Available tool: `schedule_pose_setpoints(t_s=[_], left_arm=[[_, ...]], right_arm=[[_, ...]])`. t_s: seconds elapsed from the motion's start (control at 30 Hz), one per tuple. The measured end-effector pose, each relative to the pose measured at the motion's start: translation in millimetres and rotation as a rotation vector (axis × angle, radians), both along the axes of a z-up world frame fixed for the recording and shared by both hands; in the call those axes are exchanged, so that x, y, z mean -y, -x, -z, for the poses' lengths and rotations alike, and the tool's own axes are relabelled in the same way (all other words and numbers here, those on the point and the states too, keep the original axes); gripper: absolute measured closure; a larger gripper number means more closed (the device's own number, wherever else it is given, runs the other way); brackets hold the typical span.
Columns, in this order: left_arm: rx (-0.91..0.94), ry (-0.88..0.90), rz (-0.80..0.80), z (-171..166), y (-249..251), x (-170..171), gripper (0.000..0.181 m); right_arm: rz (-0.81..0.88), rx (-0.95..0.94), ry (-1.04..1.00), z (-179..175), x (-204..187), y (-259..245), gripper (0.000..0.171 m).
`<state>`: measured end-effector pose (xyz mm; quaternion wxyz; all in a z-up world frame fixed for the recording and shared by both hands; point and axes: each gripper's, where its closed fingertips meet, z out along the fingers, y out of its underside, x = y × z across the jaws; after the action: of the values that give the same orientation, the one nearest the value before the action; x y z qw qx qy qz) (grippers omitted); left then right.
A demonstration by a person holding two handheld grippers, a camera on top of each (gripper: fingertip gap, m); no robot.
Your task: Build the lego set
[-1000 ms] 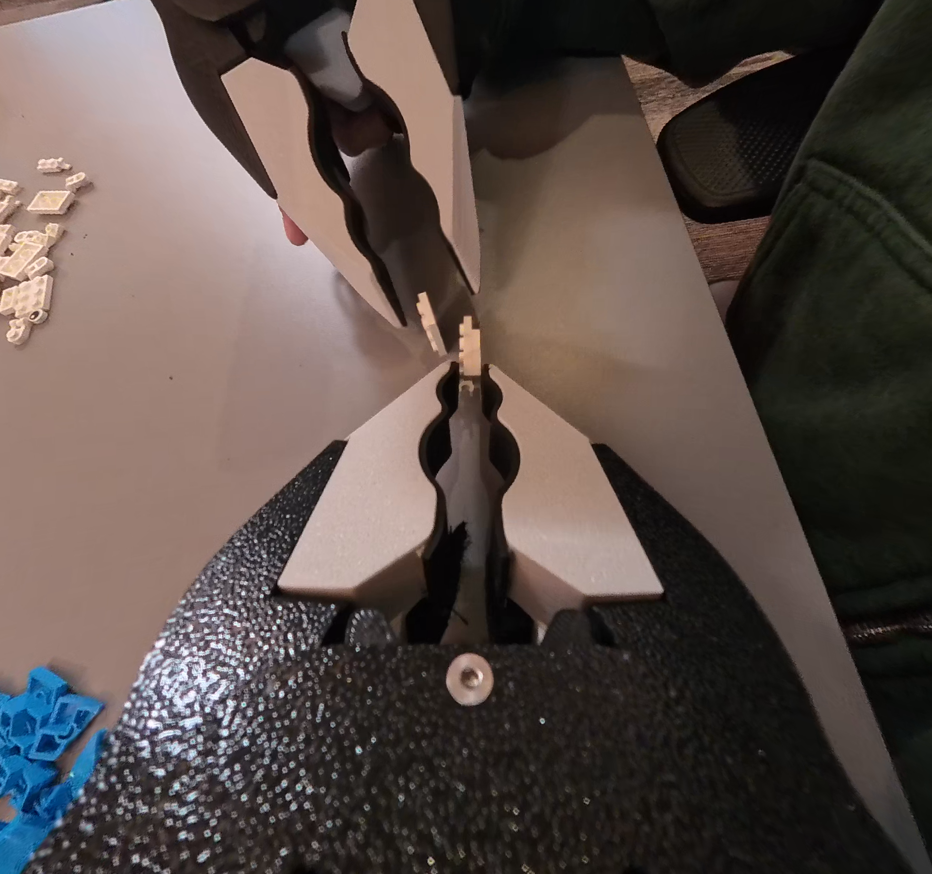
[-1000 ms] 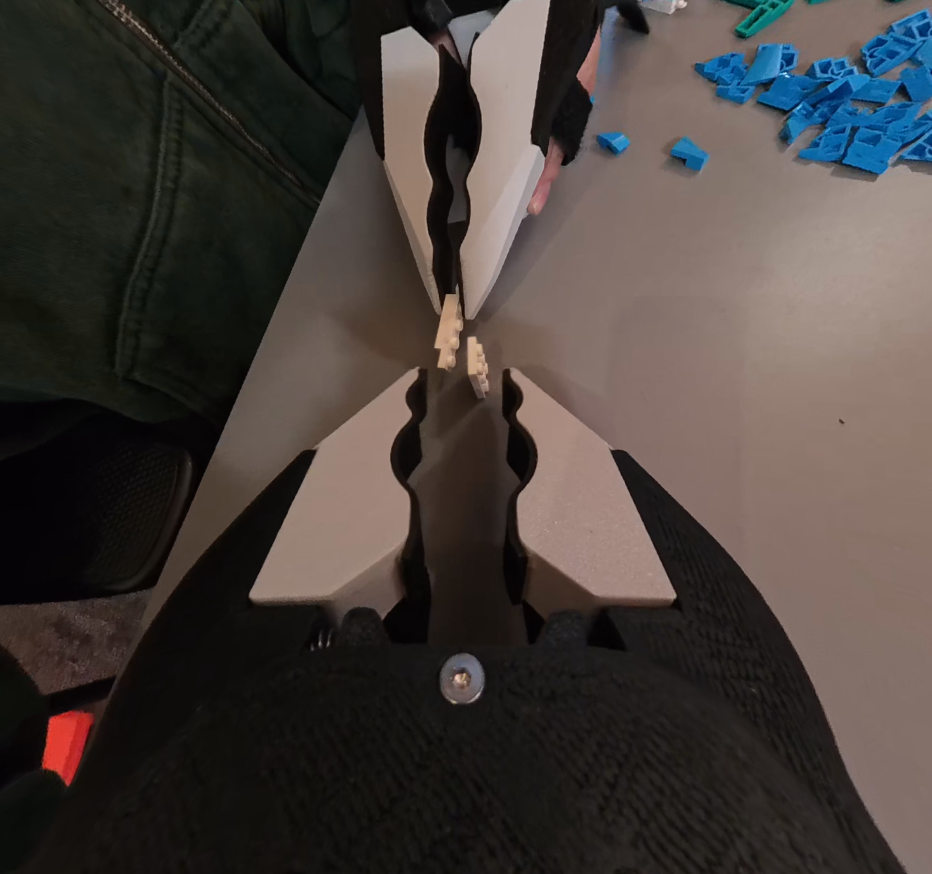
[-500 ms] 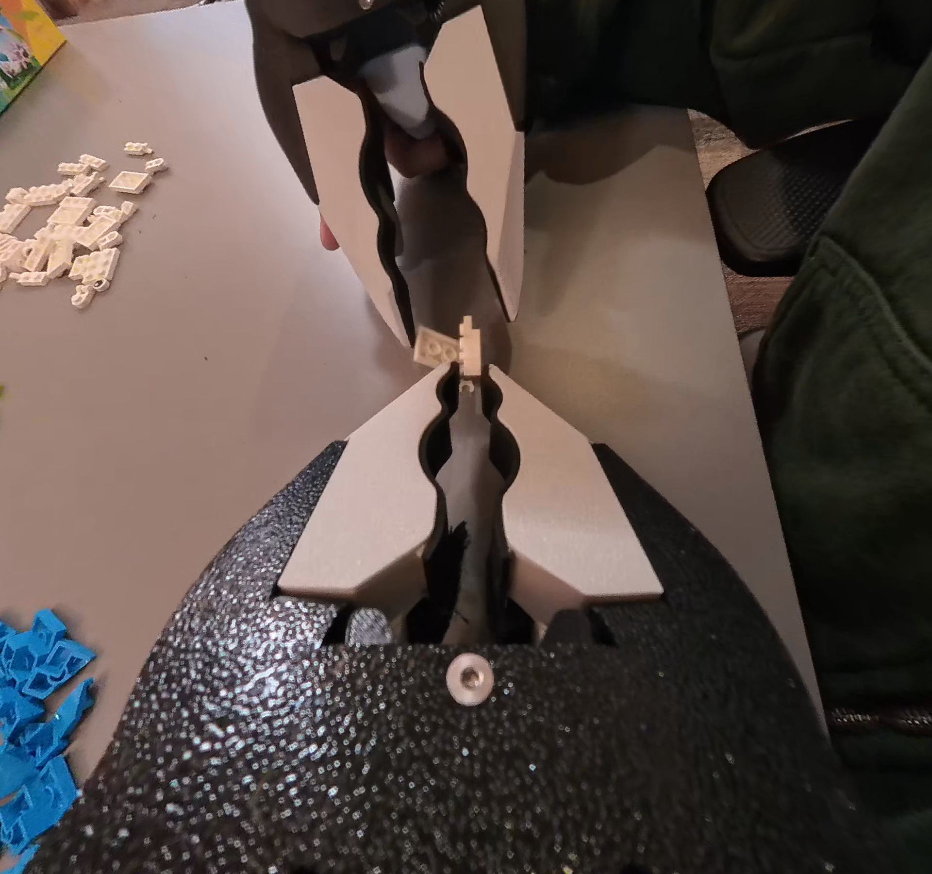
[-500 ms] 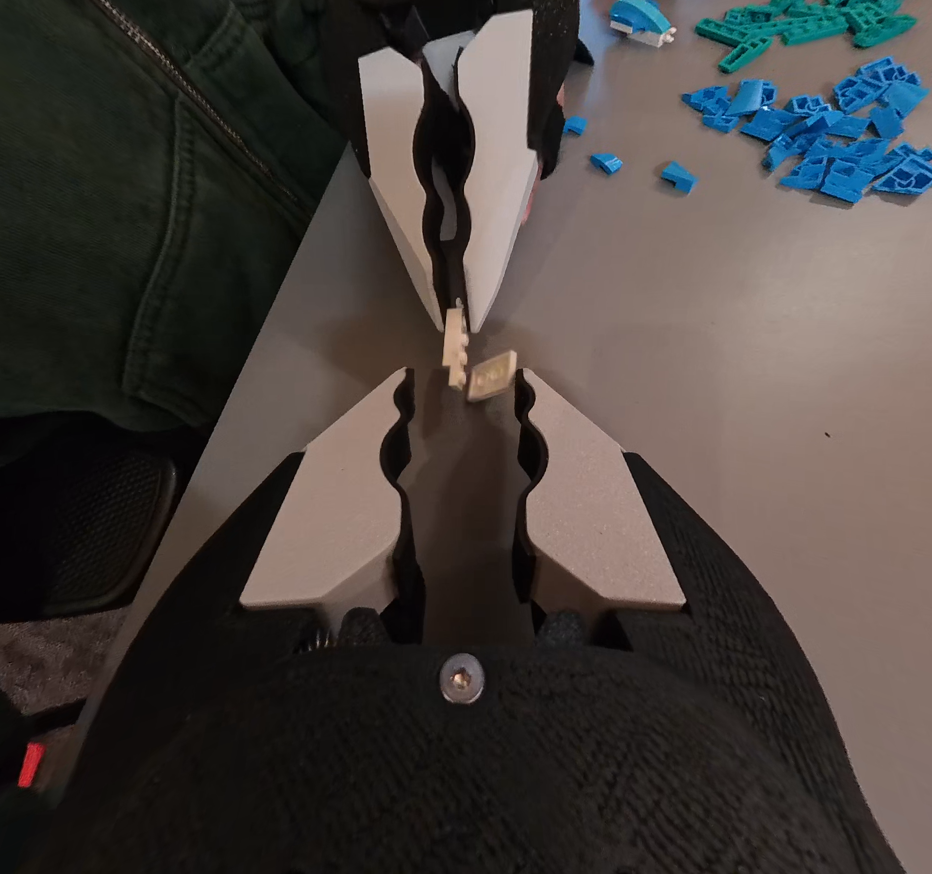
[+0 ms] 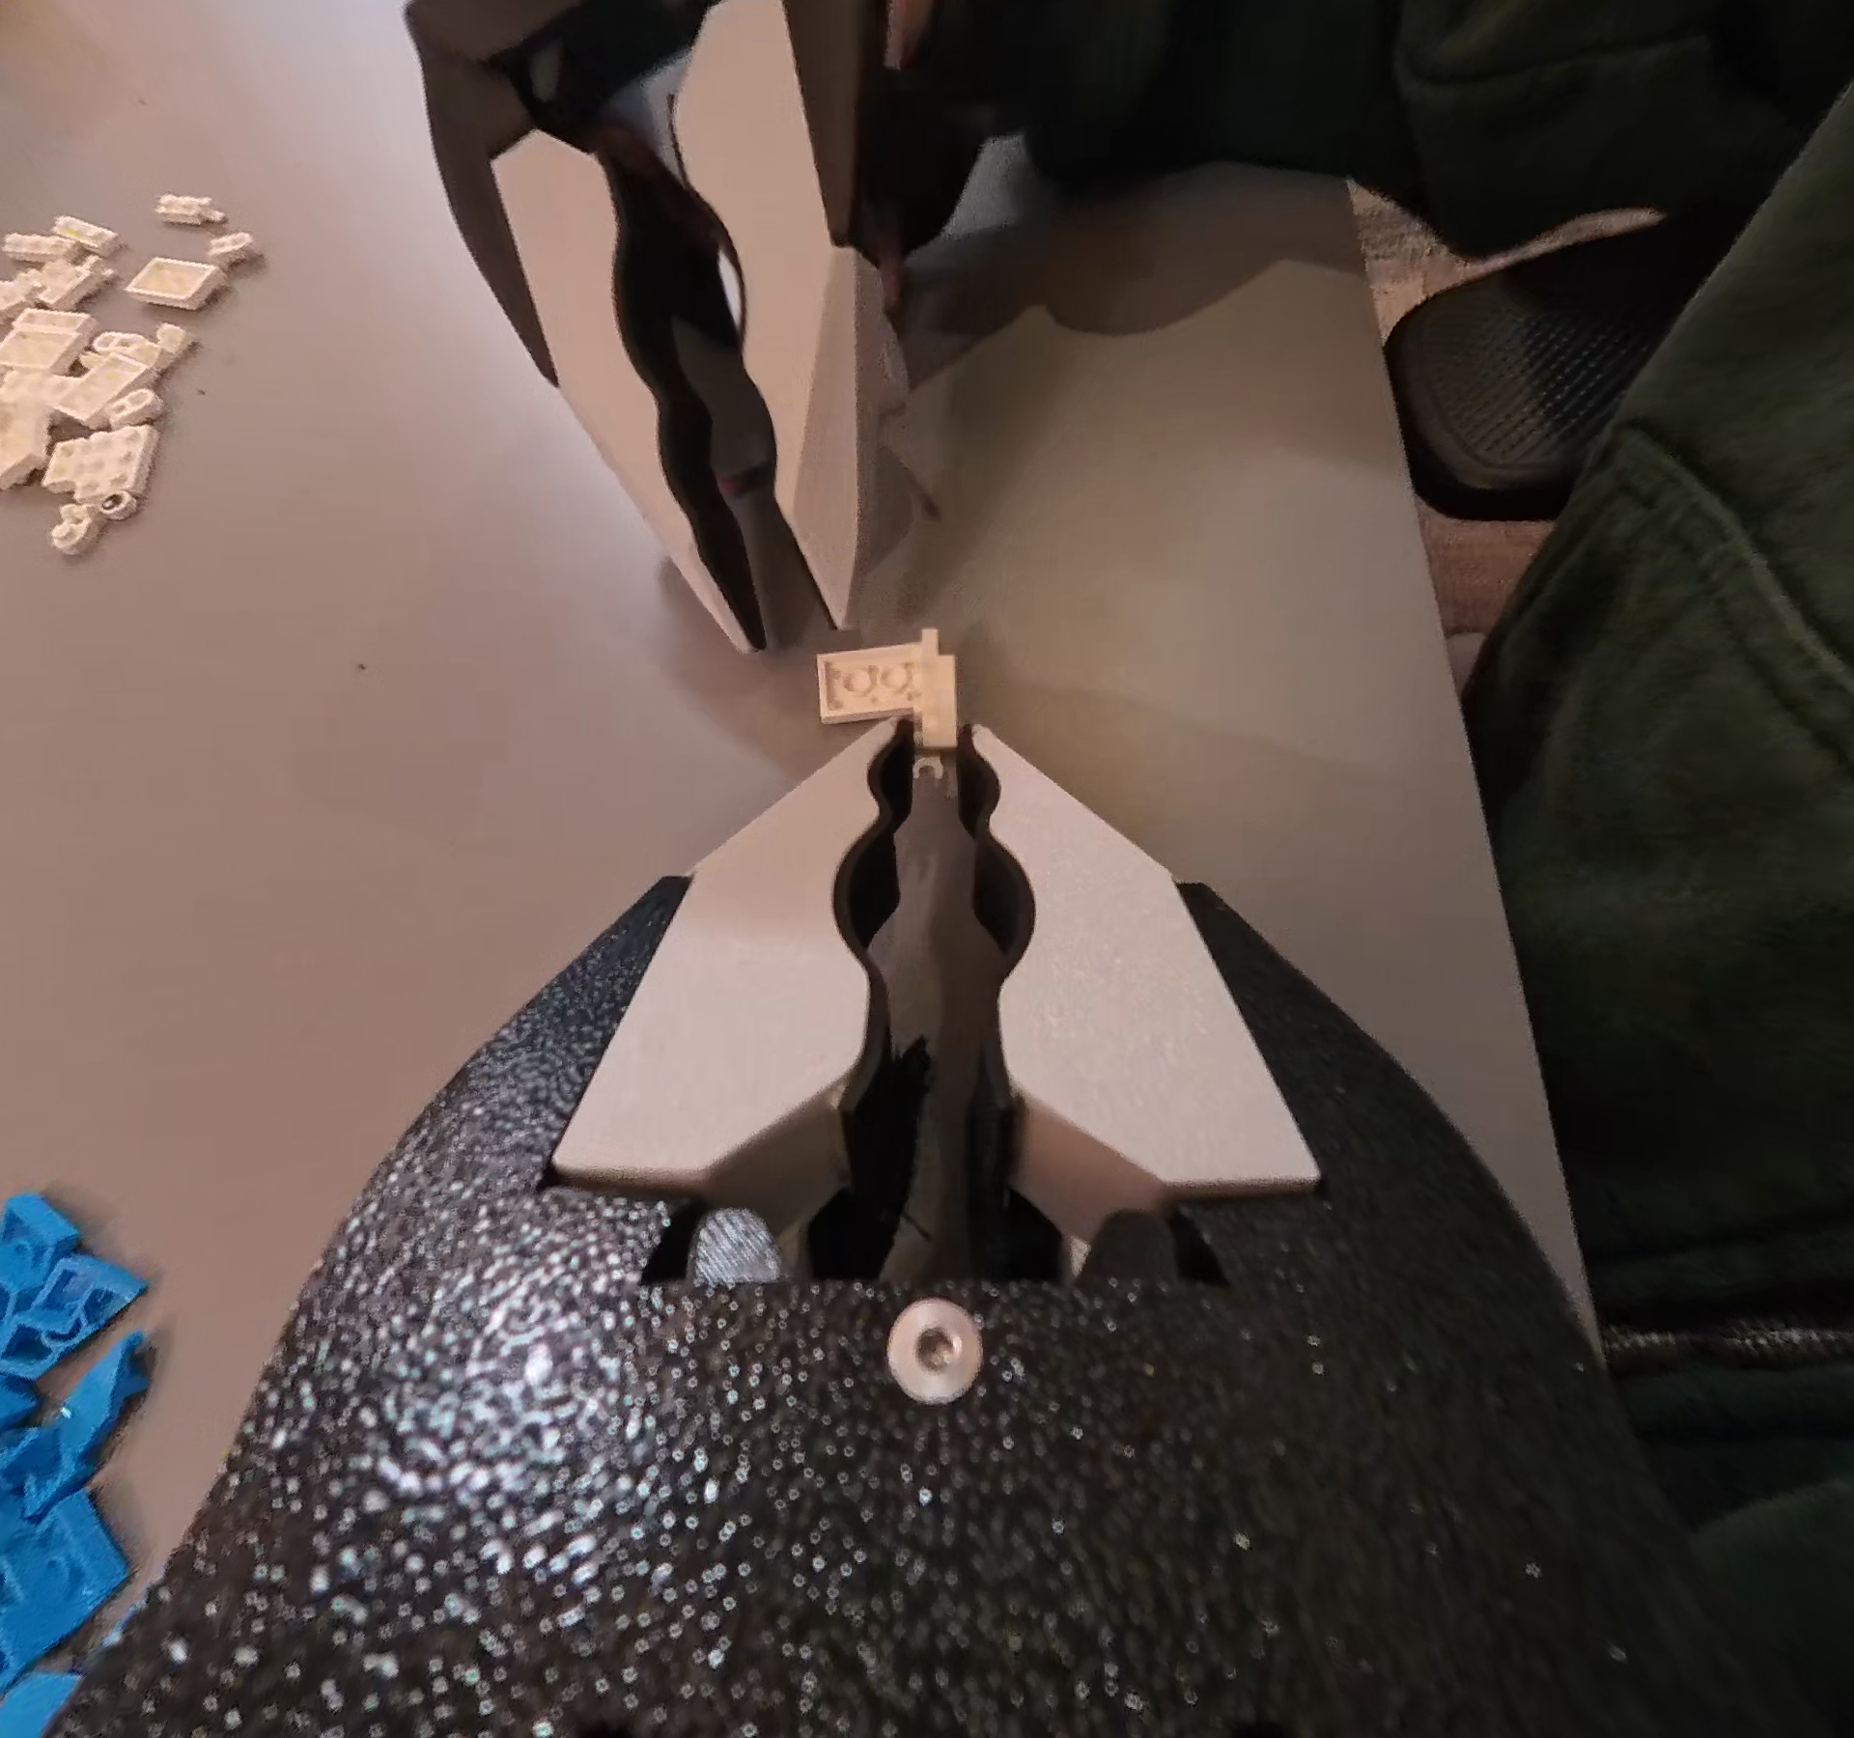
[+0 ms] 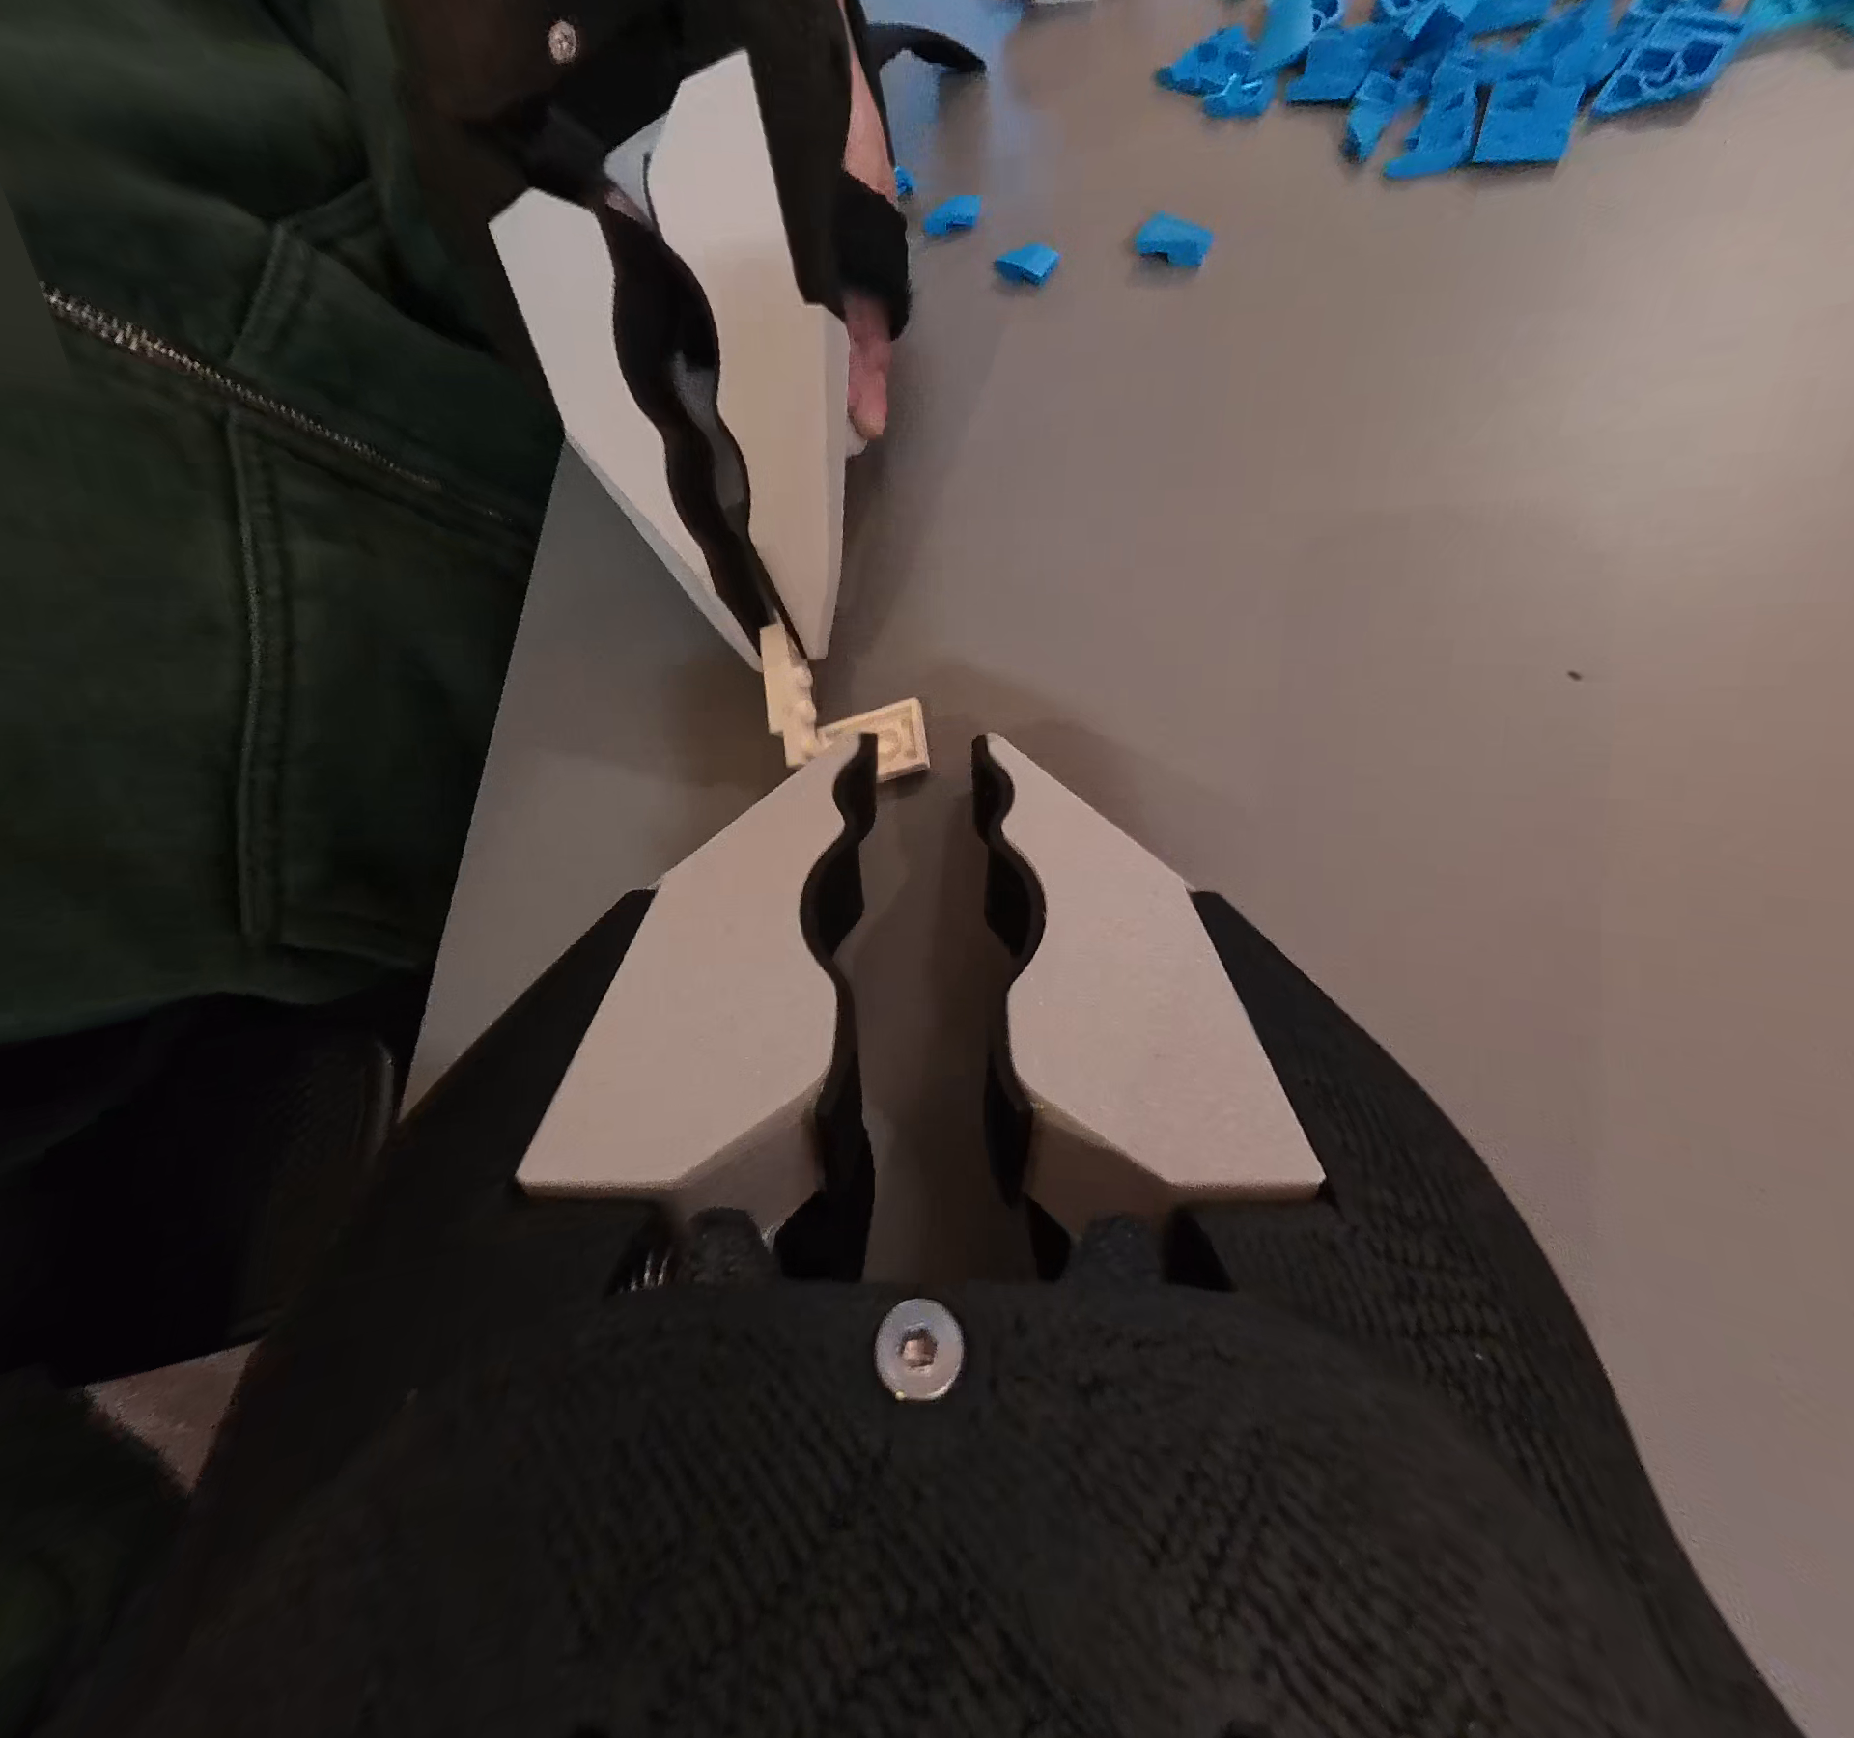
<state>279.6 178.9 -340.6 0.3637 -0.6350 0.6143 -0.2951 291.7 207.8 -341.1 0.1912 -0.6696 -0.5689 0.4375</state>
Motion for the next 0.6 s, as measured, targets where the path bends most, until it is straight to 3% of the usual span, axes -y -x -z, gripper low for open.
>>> schedule_pose_setpoints(t_s=[0.03,0.23,0.4,0.6], left_arm=[[-0.024,-0.013,0.004,3,0,0,0.176],[-0.054,-0.025,-0.004,7,3,-3,0.176],[-0.047,-0.013,0.002,7,4,-2,0.176],[-0.043,-0.026,0.017,6,5,0,0.176]], right_arm=[[-0.005,0.019,0.006,1,1,-1,0.154],[-0.047,0.108,0.006,6,6,6,0.154],[0.012,0.141,0.049,5,-7,14,0.153],[-0.023,0.326,-0.086,9,-5,21,0.158]])
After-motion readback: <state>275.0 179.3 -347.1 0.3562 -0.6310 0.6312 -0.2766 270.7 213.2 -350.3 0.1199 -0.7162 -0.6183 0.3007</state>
